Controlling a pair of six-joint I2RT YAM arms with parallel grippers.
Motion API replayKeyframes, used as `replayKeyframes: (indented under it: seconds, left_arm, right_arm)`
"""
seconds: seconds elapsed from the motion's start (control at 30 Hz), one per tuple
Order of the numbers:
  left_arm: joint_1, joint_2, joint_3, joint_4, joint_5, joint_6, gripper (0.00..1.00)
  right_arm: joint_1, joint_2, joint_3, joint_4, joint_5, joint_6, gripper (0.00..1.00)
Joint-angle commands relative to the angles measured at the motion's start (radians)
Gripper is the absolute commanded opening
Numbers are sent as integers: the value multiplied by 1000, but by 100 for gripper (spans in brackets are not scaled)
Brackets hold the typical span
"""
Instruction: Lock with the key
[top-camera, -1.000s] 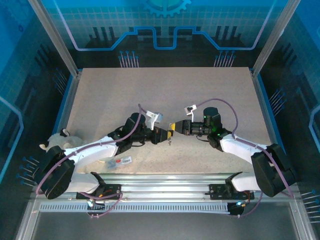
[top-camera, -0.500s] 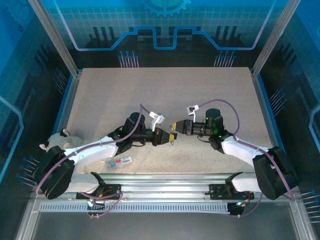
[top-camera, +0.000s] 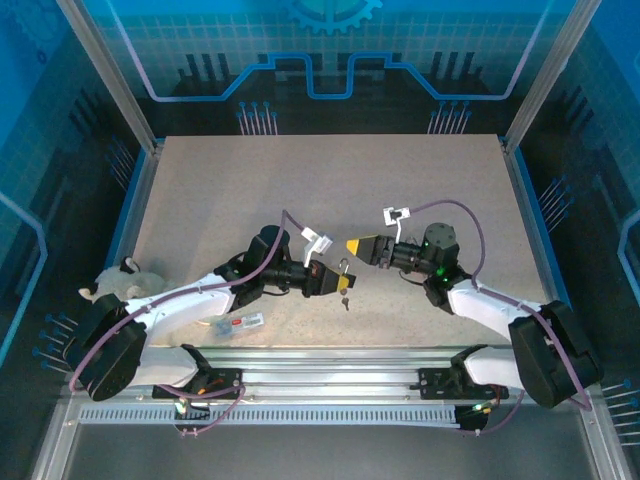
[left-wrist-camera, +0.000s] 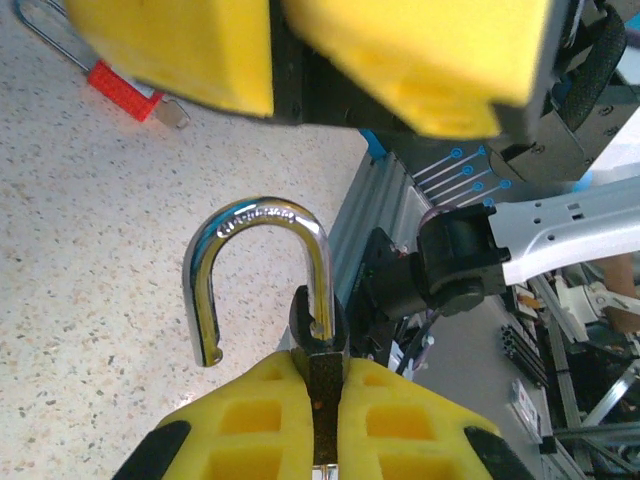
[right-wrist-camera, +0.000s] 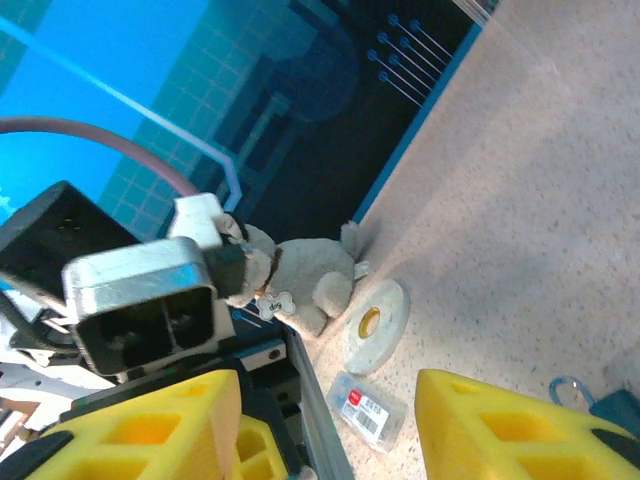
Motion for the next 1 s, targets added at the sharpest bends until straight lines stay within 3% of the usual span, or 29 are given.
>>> replayKeyframes:
  seconds: [0.0,0.27,0.5,0.7,0.97]
  left_arm:
    - [2,19,25,-6,69,6,0]
    - [4,17,46,-26,70,7,0]
    - [5,7,62,-87,47,32,0]
    - [4,-12,115,-260,-132,101,0]
    - [-37,-24,165,-402,-398,167,0]
  right_arm:
    - [-14,-15,-15,79,-26,17,50]
    - [-1,3,22,-35,-20,-25,39]
    - [27,-21,51,-159,5,-108,37]
    - [77,-95,98,-402,121,-269,37]
    - [104,-55,144,-508,169,-311,32]
